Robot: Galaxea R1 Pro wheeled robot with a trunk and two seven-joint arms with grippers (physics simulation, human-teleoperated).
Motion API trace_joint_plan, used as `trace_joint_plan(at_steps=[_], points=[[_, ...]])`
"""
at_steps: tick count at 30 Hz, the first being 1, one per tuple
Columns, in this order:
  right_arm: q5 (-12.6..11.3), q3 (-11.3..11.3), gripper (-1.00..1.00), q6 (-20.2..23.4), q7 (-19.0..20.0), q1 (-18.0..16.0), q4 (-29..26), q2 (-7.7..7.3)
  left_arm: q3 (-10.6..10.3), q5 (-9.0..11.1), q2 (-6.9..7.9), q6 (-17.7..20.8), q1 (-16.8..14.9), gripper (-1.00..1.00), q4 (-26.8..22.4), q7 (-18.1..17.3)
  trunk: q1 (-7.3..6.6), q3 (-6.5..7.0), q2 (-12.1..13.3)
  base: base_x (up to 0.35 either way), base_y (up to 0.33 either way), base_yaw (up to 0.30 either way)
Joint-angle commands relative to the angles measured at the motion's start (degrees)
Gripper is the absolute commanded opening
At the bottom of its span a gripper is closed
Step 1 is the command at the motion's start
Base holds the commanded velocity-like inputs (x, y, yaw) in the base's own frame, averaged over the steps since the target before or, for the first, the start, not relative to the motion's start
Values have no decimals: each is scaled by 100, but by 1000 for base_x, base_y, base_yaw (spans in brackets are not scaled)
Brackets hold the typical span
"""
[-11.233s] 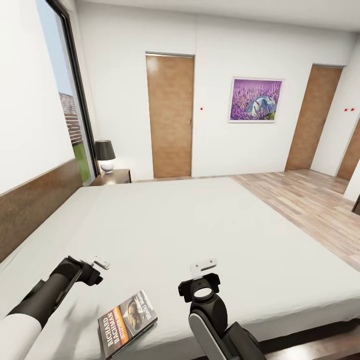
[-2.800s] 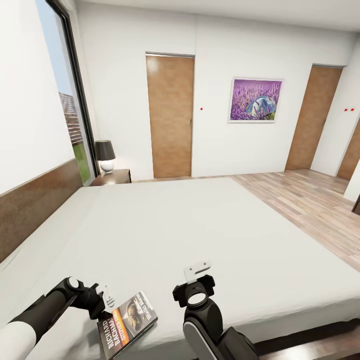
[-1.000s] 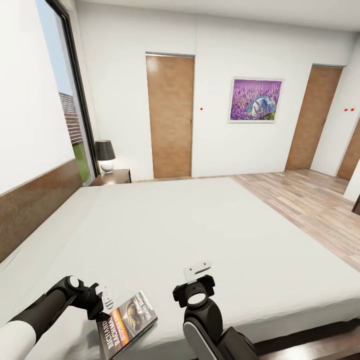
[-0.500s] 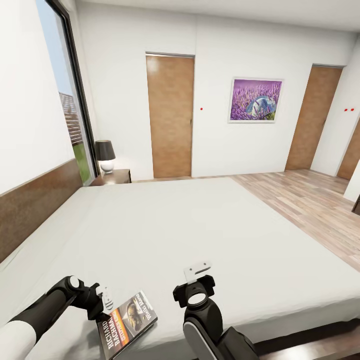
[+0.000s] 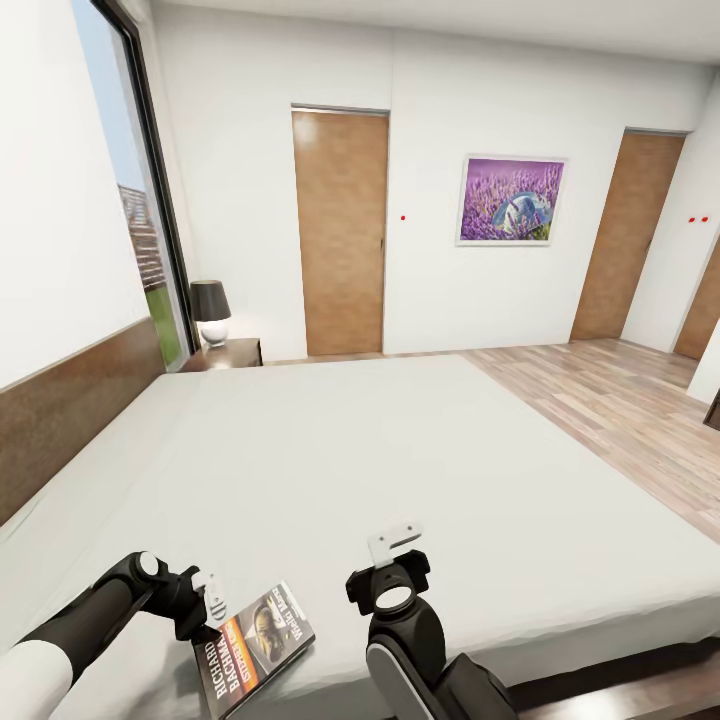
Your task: In the bedroom, move the book from the bed onto either nightstand, and place the two sandals side by side next to the bed.
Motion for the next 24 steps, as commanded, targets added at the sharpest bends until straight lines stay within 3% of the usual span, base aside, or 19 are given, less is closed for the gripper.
trace_joint_plan(at_steps=[1, 24], points=[[-53, 6, 100, 23, -59, -7, -4, -1, -22, 17, 3, 78, 28, 100, 132, -35, 0, -8, -2, 0, 0, 0], [-55, 5, 100, 23, -59, -7, 16, -1, 28, 17, 2, 91, 24, 100, 145, -31, 0, -8, -2, 0, 0, 0]])
